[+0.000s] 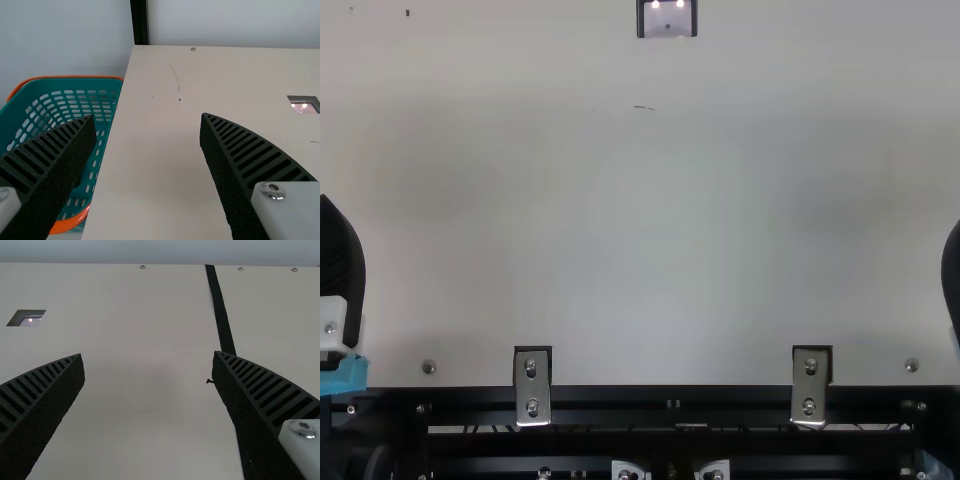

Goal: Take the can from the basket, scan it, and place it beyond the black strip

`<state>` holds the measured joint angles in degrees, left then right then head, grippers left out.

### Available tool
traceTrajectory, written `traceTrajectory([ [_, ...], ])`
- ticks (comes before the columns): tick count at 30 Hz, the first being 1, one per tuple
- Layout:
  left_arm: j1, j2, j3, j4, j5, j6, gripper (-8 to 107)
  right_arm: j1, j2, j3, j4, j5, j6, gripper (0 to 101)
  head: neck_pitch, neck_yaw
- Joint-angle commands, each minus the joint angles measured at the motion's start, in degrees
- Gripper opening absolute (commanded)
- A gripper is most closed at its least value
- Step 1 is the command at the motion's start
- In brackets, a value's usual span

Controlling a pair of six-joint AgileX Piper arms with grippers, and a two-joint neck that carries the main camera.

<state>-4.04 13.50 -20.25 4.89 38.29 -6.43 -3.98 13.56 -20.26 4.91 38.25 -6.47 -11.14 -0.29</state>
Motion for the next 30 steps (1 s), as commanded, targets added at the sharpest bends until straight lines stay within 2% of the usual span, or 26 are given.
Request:
traceTrajectory([
  [1, 0.0, 0.0, 0.0, 0.0, 0.0, 0.0, 90, 0.0, 0.0, 0.0, 0.0, 0.0, 0.0, 101, -0.24, 0.91],
  [22, 0.0, 0.0, 0.0, 0.0, 0.0, 0.0, 90, 0.0, 0.0, 0.0, 0.0, 0.0, 0.0, 101, -1.62, 18.29],
  [30, 0.0, 0.0, 0.0, 0.0, 0.0, 0.0, 90, 0.0, 0.0, 0.0, 0.0, 0.0, 0.0, 101, -2.88, 21.94],
])
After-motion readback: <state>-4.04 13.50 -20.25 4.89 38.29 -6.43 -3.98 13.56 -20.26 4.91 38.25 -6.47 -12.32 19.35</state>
